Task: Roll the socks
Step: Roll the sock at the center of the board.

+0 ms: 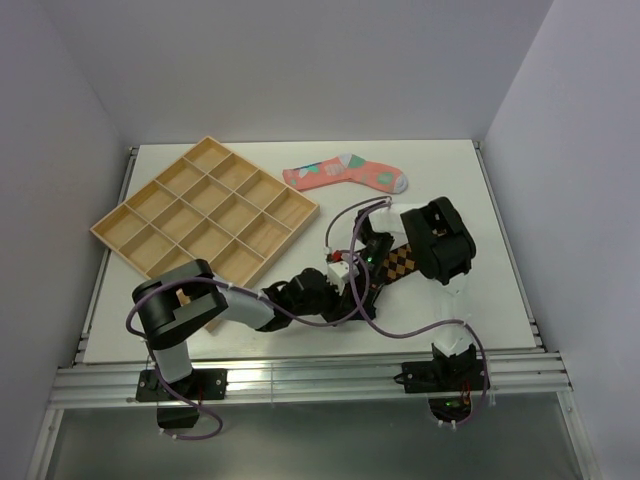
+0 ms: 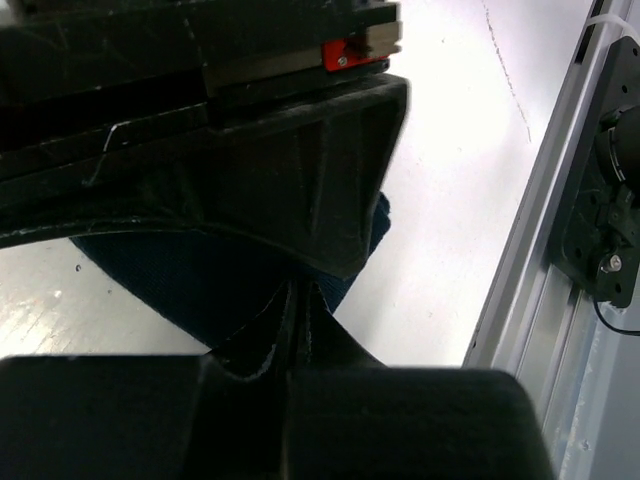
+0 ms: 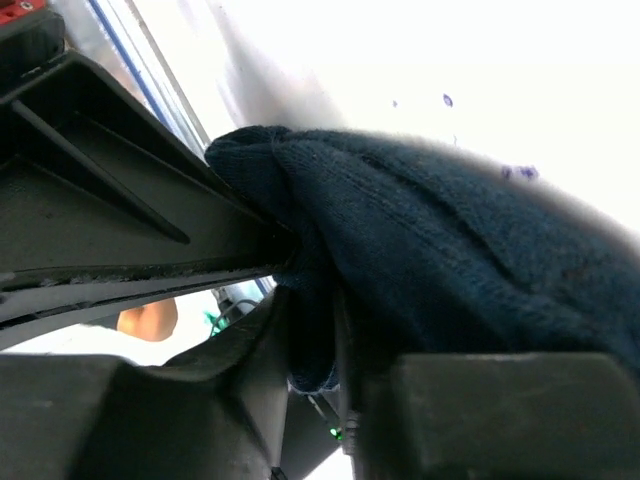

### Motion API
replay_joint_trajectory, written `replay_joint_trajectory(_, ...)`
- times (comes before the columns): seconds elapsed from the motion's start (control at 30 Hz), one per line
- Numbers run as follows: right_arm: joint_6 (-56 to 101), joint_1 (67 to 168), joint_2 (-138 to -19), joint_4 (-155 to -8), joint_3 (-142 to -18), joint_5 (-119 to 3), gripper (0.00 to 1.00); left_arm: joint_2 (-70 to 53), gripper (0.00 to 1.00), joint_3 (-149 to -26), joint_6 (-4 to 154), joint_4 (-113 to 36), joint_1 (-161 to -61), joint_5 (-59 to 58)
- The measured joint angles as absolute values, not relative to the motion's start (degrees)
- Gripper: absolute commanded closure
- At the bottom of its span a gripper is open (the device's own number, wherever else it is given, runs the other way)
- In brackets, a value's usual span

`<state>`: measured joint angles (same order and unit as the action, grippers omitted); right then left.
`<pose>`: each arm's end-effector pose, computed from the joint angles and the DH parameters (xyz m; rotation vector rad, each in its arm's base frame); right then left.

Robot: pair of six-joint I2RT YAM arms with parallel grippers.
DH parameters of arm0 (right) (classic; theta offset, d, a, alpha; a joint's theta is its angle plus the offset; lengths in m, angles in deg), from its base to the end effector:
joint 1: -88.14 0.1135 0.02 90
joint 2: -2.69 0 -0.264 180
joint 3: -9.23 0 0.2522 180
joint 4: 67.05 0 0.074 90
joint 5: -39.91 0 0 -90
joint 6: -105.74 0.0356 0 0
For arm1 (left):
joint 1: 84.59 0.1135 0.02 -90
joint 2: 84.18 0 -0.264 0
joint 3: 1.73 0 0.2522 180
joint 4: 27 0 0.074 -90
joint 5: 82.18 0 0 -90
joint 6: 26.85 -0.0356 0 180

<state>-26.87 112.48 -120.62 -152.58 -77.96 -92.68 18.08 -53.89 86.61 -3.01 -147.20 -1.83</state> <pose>0.2781 0.1522 0.1002 1.1541 -2.2484 -1.0798 0.1492 -0.3009 0.1300 0.8479 2.0381 -1.0740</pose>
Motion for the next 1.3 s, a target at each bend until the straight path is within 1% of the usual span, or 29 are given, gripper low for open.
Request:
replay_joint_trajectory(0.03, -26.1, 112.5, -119.9, -152.0, -77.5, -92.5, 0.6, 18.1, 1.0, -54.0, 86.9, -3.4, -147.2, -1.9)
replay_joint_trajectory(0.13, -23.5, 112.5, -115.9, -149.3, -75.2, -91.3, 0.51, 18.1, 1.0, -54.8, 88.1, -5.0, -147.2, -2.0)
replay_joint_trajectory(0.27, -19.7, 112.5, -108.9, -142.4, -72.0, -86.7, 0.46, 18.1, 1.0, -55.6, 91.9, -7.4, -147.2, -1.9)
replay_joint_trajectory(0.5, -15.1, 111.3, -100.4, -129.3, -69.1, -76.8, 0.45, 18.1, 1.0, -57.4, 99.4, -12.0, -147.1, -1.9)
replay_joint_trajectory(0.6, -14.0, 109.4, -97.9, -125.7, -67.9, -75.1, 0.45, 18.1, 1.0, -58.0, 102.7, -13.9, -146.6, -2.8)
replay_joint_trajectory(0.83, -14.4, 105.7, -87.4, -119.7, -60.7, -74.4, 0.46, 18.3, 1.0, -59.2, 109.3, -17.9, -143.0, -7.8)
replay_joint_trajectory(1.13, -22.6, 105.6, -71.6, -116.3, -49.7, -76.0, 0.46, 23.4, 1.0, -69.7, 113.7, -29.9, -139.3, -14.8)
replay_joint_trajectory(1.2, -25.1, 105.6, -69.5, -116.4, -48.3, -76.7, 0.41, 24.5, 1.0, -71.1, 114.8, -31.4, -138.5, -17.1)
replay_joint_trajectory(1.3, -30.0, 105.9, -66.5, -116.2, -46.0, -78.5, 0.4, 26.1, 1.0, -72.5, 116.1, -34.0, -136.8, -20.2)
